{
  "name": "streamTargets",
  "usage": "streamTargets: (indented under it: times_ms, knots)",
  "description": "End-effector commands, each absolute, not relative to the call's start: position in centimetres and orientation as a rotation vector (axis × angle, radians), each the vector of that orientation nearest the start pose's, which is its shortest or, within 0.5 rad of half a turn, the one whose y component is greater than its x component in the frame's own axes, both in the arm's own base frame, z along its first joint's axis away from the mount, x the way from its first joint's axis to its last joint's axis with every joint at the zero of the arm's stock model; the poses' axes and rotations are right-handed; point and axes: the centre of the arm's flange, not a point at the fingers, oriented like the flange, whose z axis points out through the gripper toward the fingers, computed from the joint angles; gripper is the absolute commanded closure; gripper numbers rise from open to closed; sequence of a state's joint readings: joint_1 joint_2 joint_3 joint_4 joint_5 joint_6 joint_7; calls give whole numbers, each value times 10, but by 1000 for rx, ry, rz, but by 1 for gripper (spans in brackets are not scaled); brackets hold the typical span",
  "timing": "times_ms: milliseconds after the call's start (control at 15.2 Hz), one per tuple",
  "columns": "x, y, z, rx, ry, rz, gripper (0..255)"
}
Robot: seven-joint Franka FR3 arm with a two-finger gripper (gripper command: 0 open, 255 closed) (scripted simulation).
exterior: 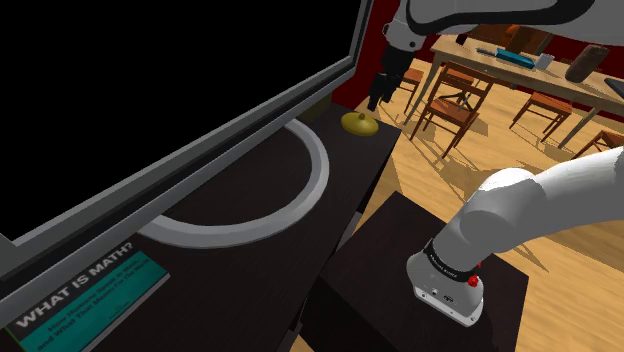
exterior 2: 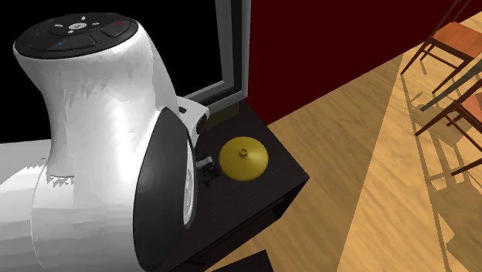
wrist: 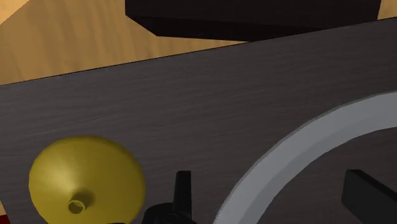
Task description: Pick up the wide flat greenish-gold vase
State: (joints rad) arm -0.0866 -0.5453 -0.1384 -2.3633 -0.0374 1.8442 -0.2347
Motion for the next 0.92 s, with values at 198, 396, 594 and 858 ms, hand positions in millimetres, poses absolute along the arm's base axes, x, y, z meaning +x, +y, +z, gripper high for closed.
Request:
streamTargets:
  times_ms: [198,396,594,858]
  knots:
    - [413,-144,497,-3122,-72,-66,0]
    - [433,-172,480,-3128,-79,-77,0]
    - [453,-199,463,-3134,-85,-89,0]
    - [481,-237,441,-3142,-94,-104,0]
